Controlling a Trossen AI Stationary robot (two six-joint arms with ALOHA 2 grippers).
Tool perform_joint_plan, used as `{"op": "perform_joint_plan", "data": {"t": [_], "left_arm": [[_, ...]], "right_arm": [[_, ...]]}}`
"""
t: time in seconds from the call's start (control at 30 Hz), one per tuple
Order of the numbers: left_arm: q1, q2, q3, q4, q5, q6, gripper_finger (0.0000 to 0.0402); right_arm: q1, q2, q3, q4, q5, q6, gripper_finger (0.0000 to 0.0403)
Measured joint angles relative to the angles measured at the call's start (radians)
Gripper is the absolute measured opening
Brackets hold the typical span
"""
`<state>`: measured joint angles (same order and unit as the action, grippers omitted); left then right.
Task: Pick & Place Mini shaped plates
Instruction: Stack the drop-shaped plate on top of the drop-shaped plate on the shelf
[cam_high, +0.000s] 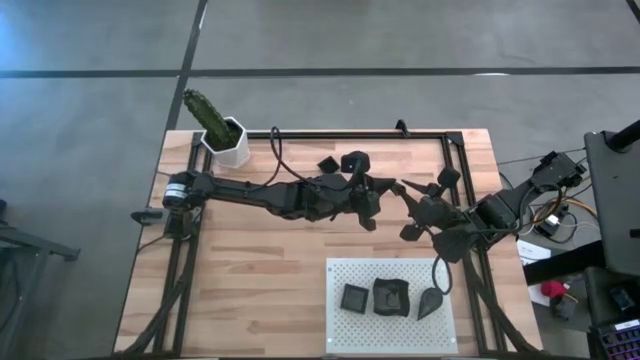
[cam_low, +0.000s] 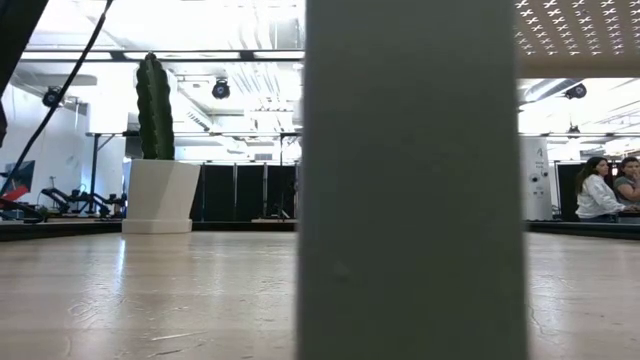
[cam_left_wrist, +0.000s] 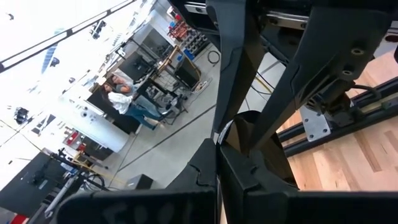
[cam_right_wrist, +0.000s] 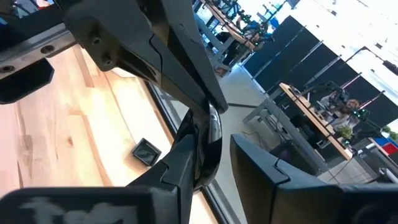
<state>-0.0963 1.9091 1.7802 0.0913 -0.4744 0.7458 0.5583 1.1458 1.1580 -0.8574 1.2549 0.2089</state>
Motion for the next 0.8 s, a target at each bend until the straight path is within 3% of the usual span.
{"op": "perform_joint_plan", "data": {"t": [0.33, 0.8], "left_arm": [[0.0, 0.0, 0.0, -0.006, 0.005, -0.018, 0.0], [0.0, 0.0, -0.002, -0.018, 0.046, -0.045, 0.0]], "right_arm": [[0.0, 0.0, 0.0, 0.005, 0.0, 0.0, 0.0073], [0.0, 0.001, 0.0, 0.012, 0.0, 0.0, 0.0074]]}}
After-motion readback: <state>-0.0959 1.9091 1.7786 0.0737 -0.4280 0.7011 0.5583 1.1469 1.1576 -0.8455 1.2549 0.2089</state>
